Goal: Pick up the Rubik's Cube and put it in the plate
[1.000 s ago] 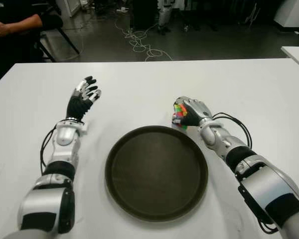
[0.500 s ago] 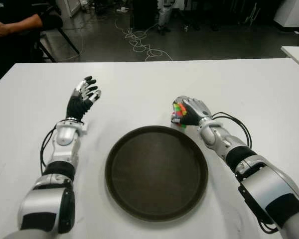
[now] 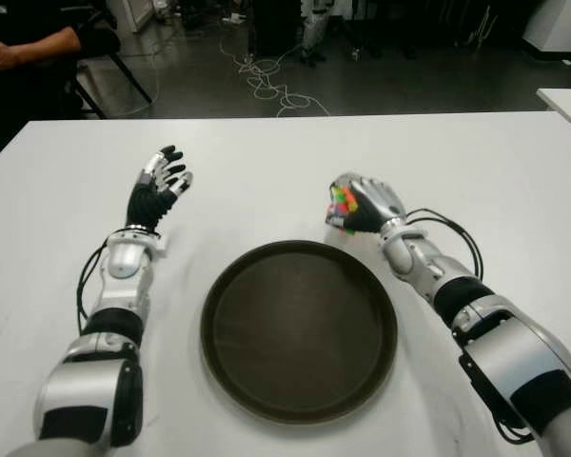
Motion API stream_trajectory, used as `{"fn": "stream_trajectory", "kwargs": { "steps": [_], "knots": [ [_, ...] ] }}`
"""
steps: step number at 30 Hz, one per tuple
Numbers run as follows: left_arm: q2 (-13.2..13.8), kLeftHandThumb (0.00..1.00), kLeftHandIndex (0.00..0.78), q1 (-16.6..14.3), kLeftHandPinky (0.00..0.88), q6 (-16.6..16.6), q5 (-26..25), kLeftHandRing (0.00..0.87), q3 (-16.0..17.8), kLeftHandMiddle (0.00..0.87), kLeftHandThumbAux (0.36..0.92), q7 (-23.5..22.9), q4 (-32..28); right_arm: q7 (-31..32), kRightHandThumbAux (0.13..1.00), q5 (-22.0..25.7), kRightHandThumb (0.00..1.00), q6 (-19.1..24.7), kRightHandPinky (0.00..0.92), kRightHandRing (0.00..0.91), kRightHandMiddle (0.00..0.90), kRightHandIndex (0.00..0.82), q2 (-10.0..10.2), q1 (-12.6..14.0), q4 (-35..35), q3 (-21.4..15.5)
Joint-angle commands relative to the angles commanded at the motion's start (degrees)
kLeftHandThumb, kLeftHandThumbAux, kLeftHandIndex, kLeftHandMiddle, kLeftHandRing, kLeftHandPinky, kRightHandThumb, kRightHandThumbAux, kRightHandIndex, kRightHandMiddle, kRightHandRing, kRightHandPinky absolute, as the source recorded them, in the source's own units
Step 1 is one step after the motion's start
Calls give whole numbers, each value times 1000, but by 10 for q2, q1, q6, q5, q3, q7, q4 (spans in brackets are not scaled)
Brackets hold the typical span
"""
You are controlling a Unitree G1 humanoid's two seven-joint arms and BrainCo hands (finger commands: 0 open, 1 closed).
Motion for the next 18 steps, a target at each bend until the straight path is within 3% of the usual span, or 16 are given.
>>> {"fn": "stream_trajectory", "kwargs": {
  "steps": [10,18],
  "knots": [
    [4,0,118,0,93,-8,8,120,-6,150,613,0,4,-29,735,-5,699,-11,628,598,542,416,-13,4,-22,2],
    [5,0,117,0,96,-12,8,125,-7,154,637,-1,4,-74,734,-13,699,-33,628,597,543,417,-20,4,-25,6]
  ]
}}
